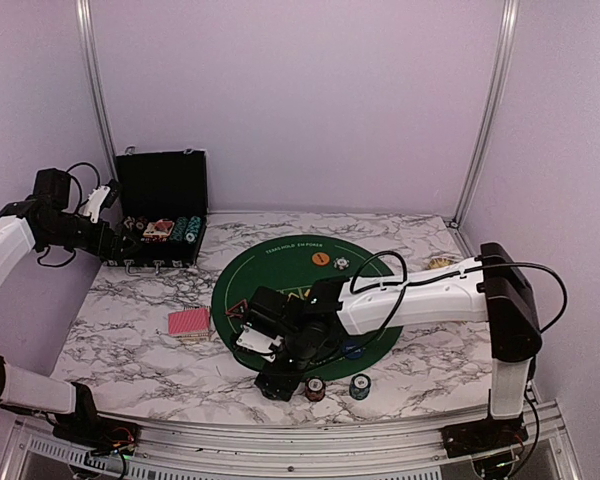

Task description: Distribute texas hold em gaming equipment

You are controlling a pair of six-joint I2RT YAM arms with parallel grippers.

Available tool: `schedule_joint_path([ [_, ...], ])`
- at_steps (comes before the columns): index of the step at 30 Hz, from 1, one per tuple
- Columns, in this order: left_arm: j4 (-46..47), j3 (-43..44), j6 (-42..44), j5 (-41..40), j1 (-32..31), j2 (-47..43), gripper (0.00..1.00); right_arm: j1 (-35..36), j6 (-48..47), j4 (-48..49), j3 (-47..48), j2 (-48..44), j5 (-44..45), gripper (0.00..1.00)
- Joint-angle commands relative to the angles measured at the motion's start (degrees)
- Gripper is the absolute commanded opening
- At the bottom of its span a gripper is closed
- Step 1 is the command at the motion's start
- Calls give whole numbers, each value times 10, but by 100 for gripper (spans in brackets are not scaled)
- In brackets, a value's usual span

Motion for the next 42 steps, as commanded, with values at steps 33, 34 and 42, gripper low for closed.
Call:
schedule_joint_path([
  [33, -19, 16, 4, 5, 1, -17, 99, 1, -14, 11, 16, 31, -22, 52],
  [34, -19, 16, 4, 4, 2, -17, 99, 1, -14, 11, 16, 30, -23, 52],
  [42, -19, 16, 4, 4, 1, -17, 99, -1, -13, 14, 12, 28, -19, 48],
])
